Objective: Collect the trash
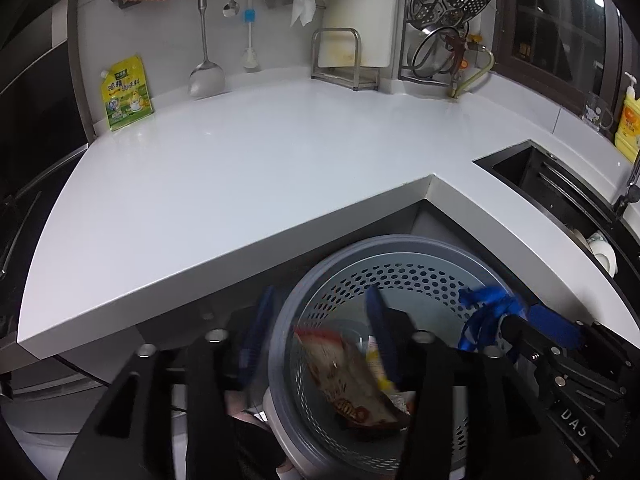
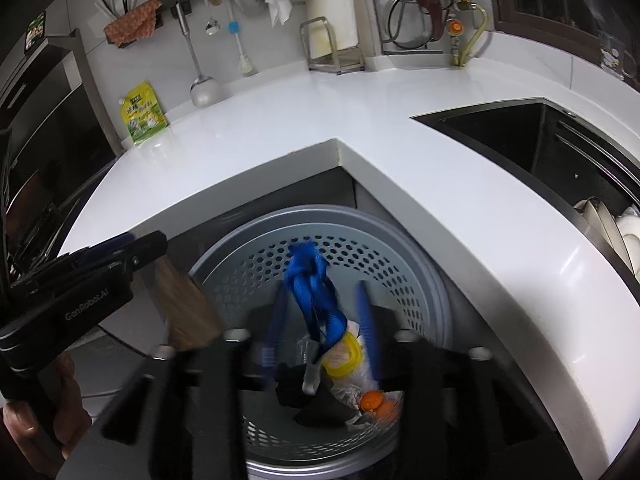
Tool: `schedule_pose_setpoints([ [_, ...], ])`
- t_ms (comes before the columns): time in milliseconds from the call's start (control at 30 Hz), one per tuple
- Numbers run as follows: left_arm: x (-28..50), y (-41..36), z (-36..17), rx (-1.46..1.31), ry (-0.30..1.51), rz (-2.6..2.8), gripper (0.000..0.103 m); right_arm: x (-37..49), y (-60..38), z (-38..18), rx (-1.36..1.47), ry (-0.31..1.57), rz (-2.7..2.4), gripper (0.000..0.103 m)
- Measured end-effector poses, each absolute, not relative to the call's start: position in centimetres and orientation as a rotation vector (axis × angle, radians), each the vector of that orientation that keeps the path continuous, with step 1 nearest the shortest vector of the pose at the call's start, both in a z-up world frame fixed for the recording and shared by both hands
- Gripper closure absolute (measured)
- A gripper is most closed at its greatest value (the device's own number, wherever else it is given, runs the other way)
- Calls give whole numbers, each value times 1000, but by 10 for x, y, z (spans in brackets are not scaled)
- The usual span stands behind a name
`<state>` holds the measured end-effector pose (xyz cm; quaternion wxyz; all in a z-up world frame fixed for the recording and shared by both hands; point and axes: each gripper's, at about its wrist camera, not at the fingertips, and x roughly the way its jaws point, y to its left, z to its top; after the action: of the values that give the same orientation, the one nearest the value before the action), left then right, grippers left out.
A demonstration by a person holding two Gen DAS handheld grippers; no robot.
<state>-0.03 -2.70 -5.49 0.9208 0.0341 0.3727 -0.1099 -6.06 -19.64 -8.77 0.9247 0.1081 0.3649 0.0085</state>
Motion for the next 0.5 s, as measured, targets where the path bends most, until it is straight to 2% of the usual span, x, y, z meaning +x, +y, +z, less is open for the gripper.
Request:
schedule_pose_setpoints([
  [33, -1, -26, -54, 67, 763, -223, 39, -61, -198, -87, 222, 746, 14, 63],
  [200, -3, -27, -53, 77, 768, -220, 39, -64, -201, -85, 234, 738, 10, 60],
  [500, -9, -23, -48, 74, 763, -204, 27, -67, -198, -82, 228, 730, 23, 55],
])
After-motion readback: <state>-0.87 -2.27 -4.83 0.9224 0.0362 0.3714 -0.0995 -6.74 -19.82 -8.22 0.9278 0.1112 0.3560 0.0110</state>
